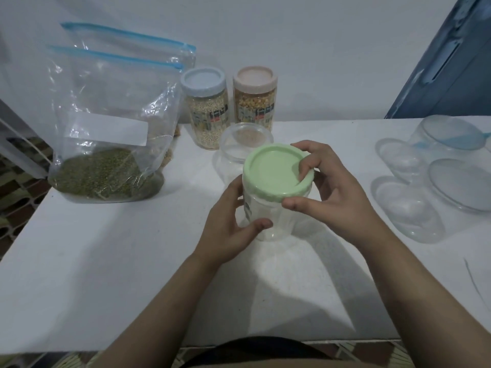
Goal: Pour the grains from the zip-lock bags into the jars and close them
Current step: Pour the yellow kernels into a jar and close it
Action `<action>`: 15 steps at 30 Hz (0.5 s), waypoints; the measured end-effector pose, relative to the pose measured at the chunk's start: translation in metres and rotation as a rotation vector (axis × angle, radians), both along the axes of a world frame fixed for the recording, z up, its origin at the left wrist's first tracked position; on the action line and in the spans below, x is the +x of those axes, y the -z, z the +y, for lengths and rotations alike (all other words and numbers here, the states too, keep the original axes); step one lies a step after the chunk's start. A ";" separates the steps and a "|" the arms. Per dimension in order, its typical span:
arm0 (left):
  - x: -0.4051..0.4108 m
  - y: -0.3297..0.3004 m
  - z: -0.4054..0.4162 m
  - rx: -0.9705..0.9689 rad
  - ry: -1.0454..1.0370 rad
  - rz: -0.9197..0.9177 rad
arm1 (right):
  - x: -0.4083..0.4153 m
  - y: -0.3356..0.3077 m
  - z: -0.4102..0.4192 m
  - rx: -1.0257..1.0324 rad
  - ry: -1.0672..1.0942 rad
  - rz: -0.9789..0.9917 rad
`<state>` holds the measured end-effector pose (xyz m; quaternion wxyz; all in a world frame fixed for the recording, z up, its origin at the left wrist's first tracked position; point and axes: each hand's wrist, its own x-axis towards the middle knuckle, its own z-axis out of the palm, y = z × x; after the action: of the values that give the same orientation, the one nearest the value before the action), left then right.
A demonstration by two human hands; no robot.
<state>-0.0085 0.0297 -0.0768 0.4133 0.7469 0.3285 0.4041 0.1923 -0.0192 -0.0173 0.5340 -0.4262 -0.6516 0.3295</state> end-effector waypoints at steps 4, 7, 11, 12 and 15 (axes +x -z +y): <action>-0.004 -0.002 0.005 -0.058 0.083 0.007 | 0.011 -0.006 0.003 -0.148 -0.158 0.101; -0.007 -0.002 0.005 -0.087 0.090 -0.011 | 0.016 -0.003 -0.002 -0.176 -0.051 0.193; -0.007 -0.004 0.005 -0.089 0.111 0.001 | 0.007 0.005 -0.011 -0.116 0.081 0.112; -0.007 -0.004 0.005 -0.091 0.113 0.003 | 0.004 0.004 -0.011 -0.092 0.089 0.054; -0.008 -0.003 0.004 -0.114 0.104 -0.001 | 0.001 0.000 -0.012 -0.060 0.119 0.061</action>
<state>-0.0162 0.0337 -0.0733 0.4759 0.7381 0.3116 0.3628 0.1935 -0.0316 -0.0175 0.5594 -0.4696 -0.5984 0.3294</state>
